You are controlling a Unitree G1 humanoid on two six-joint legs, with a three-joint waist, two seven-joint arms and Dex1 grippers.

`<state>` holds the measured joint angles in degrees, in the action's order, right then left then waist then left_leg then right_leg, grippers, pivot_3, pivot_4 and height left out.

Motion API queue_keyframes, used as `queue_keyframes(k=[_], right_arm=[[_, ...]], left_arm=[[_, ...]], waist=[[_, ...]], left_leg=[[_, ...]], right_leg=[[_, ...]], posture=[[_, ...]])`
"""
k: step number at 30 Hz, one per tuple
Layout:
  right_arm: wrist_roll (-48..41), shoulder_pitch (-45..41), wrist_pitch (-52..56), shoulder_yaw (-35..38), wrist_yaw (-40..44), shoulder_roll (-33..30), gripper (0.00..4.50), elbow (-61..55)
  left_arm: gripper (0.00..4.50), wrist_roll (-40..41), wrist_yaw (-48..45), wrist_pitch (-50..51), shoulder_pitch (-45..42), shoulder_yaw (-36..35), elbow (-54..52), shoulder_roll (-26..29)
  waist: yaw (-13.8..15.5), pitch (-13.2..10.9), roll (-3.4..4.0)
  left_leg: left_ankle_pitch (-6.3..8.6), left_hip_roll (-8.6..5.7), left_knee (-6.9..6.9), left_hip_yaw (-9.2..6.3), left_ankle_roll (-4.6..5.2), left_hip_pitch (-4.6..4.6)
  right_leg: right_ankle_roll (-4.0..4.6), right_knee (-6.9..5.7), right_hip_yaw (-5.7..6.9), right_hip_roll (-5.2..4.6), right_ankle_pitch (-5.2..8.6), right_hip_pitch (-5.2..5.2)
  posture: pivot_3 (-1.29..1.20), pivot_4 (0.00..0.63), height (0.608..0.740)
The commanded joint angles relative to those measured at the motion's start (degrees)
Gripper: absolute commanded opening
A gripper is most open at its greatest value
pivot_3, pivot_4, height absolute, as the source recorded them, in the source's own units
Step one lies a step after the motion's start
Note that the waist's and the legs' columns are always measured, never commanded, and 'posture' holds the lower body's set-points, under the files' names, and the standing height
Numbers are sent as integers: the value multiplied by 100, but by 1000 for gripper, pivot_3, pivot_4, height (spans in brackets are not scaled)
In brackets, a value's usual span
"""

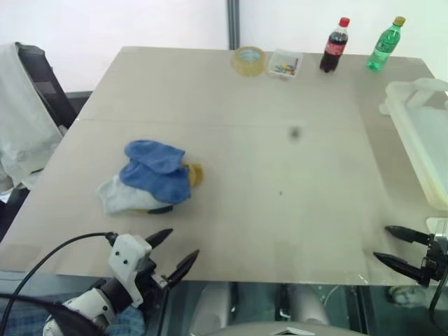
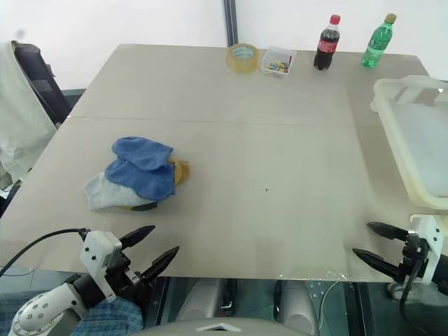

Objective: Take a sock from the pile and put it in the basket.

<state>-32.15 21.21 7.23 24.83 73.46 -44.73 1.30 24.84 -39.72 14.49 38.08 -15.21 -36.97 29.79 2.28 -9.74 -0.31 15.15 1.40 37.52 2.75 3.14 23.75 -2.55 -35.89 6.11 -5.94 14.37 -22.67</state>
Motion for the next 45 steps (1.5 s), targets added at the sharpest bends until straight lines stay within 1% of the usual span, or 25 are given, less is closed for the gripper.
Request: queue_keyframes(k=[1,4,9,16,18,25,29,32,36,39,41,45], right_arm=[[-99,-43,-101,308,134,-147,4431,118],[-127,-146,-142,419,223,-200,4431,206],[-313,-109,-134,499,391,-87,4431,50],[-332,-154,-280,401,447,27,4431,-18],[-330,-177,-278,379,433,52,4431,-55],[-328,-95,-409,342,484,156,4431,-330],[-494,-48,-279,234,500,177,4431,-943],[-700,-135,-17,42,344,189,4431,-1588],[-846,-316,238,-201,78,179,4431,-2218],[-912,-453,367,-322,-31,166,4431,-2463],[-910,-584,415,-421,-106,170,4431,-2557],[-863,-767,463,-567,-234,180,4431,-2609]], left_arm=[[4500,98,-102,-137,23,-9,-146,-12],[4500,204,-210,-185,-98,37,-57,-41],[4500,223,-346,-309,-196,-21,101,-33],[4500,317,-490,-363,-490,-98,269,47],[4500,341,-507,-345,-554,-107,286,64],[4500,338,-574,-305,-749,-91,402,122],[4500,42,-89,-2,-1315,-47,543,177],[4500,-163,443,366,-2052,-12,667,199],[4500,-360,791,601,-2947,8,930,237],[4500,-606,1048,865,-3608,66,1319,345],[4500,-956,1298,992,-3980,203,1674,408],[4500,-1438,1549,940,-4370,476,2188,419]], waist=[[0,0,0],[0,1,2],[-2,2,2],[-4,2,3],[-5,2,4],[-3,5,8],[5,7,12],[1,8,11],[2,8,10],[3,8,9],[4,8,9],[-9,5,4]], left_leg=[[0,0,0,0,0,0],[0,-1,16,1,1,1],[1,6,45,-1,1,1],[2,10,89,2,3,-1],[1,11,98,5,3,-5],[1,12,101,6,3,-7],[0,12,102,5,3,-7],[-1,13,110,3,2,-9],[-1,16,130,3,1,-8],[-2,14,136,4,-1,-7],[-6,13,137,4,-8,-7],[-9,11,142,7,-12,-7]], right_leg=[[0,0,0,0,0,0],[-4,-1,-1,0,1,5],[-7,-16,-2,7,0,9],[-7,-67,-10,5,3,8],[11,-82,-17,4,15,7],[17,-91,-22,6,7,7],[5,-93,-19,8,-6,7],[-2,-101,-20,11,-3,8],[3,-122,-21,13,-9,9],[8,-125,-22,13,-15,9],[8,-129,-21,14,-16,9],[7,-138,-25,14,-16,7]], posture=[[0,150,735],[0,150,735],[0,150,735],[0,150,735],[0,150,735],[0,150,735],[0,150,735],[0,150,735],[0,150,735],[0,150,735],[0,150,735],[0,150,735]])
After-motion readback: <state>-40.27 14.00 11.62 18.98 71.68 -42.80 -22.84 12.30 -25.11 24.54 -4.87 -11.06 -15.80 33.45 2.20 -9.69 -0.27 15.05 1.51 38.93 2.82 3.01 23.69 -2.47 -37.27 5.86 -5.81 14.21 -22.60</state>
